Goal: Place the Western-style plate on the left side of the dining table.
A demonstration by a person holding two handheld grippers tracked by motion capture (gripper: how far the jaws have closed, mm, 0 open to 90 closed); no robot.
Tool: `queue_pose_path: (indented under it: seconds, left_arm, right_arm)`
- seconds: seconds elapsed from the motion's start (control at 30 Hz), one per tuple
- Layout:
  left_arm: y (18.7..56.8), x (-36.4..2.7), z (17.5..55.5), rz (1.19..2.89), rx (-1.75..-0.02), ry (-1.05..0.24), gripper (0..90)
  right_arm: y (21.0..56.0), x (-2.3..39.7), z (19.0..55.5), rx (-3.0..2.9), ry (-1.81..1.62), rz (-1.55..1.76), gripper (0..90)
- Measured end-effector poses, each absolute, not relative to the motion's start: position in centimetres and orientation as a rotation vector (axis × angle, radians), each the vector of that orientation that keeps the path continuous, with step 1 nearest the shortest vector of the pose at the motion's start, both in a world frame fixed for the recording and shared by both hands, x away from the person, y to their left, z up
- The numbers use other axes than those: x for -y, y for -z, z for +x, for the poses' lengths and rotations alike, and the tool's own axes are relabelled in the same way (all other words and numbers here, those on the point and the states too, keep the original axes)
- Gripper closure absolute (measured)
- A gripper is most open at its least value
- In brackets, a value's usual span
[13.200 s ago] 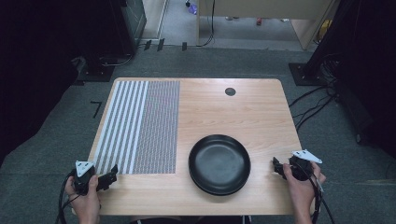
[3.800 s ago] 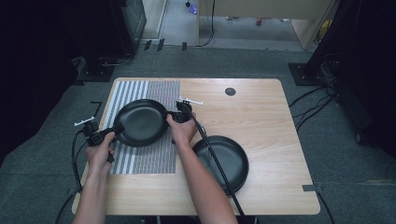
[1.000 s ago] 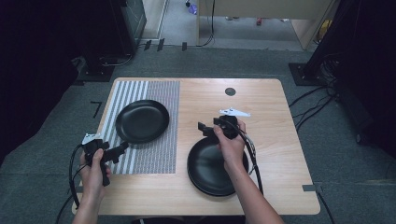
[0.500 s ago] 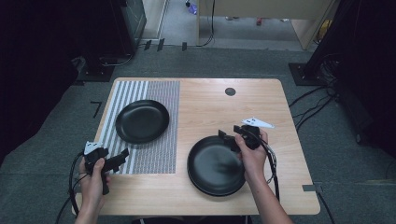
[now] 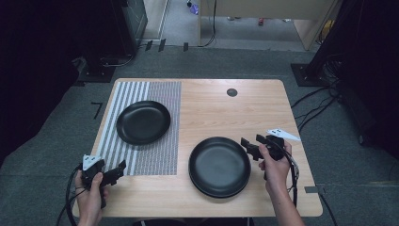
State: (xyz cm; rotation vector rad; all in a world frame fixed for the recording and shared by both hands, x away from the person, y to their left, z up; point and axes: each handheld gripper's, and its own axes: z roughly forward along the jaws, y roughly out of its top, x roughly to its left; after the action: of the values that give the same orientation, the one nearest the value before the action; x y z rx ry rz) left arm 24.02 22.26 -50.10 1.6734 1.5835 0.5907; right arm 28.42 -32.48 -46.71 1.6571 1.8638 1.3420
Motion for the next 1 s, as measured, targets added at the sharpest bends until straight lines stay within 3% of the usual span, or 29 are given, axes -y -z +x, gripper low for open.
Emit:
queue_pose_path:
  seconds: [0.3, 0.43, 1.0]
  left_arm:
    - [50.6, -23.2, 22.7, 1.705, -1.596, -0.627, 8.9]
    - [51.0, -24.1, 22.1, 1.734, -1.6, -0.634, 2.1]
    - [51.8, -25.4, 21.5, 1.758, -1.635, -0.631, 2.0]
  right_arm:
    - [48.3, 36.0, 26.7, -1.819, -1.287, 1.702, 23.7]
    - [49.2, 37.6, 25.8, -1.807, -1.256, 1.721, 23.0]
    - [52.1, 42.7, 22.5, -1.77, -1.139, 1.784, 20.2]
